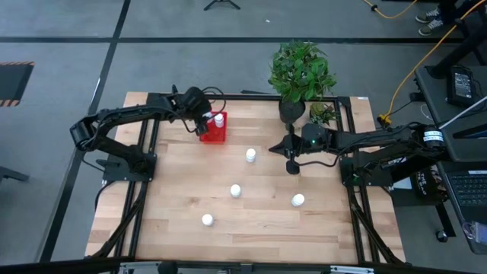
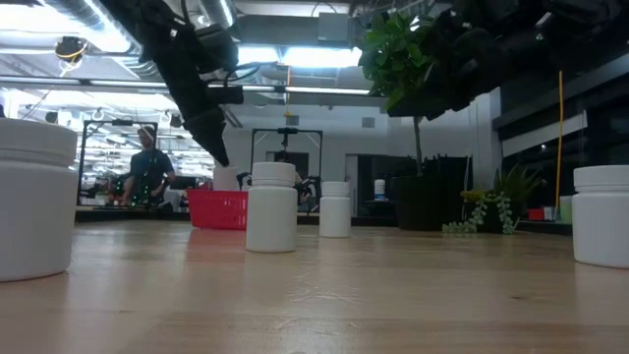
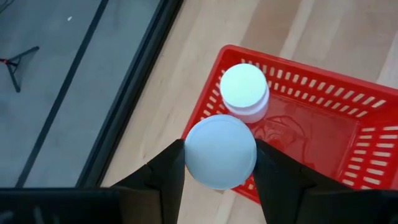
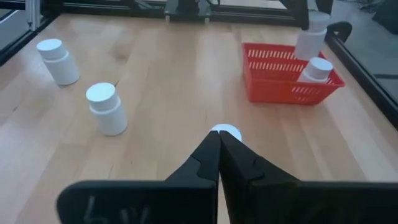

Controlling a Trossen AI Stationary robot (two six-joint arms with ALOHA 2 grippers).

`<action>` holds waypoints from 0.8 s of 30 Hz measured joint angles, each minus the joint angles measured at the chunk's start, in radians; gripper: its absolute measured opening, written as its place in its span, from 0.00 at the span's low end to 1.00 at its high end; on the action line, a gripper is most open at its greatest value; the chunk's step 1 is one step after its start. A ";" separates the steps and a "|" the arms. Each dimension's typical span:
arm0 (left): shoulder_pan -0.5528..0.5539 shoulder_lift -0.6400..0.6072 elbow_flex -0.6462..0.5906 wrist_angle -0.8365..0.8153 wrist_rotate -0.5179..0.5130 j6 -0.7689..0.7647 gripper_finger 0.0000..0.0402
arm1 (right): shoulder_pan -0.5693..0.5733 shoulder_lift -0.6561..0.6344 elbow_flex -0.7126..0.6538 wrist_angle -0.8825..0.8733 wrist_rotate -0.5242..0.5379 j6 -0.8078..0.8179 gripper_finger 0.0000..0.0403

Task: Pick and place pill bottles into a basket
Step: Put the white pill bottle into the red bin

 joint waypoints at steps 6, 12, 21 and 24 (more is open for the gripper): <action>0.013 0.001 0.000 0.030 0.055 0.000 0.39 | 0.000 0.000 0.000 0.000 -0.001 0.001 0.03; 0.015 0.001 0.000 0.046 0.057 0.000 0.39 | 0.000 0.000 0.000 0.000 -0.001 0.002 0.03; 0.015 0.001 0.000 0.042 0.056 -0.001 0.39 | 0.000 0.000 0.000 0.000 0.000 0.004 0.03; 0.015 0.001 -0.001 0.042 0.057 -0.001 0.39 | 0.000 0.000 0.000 0.000 0.000 0.005 0.03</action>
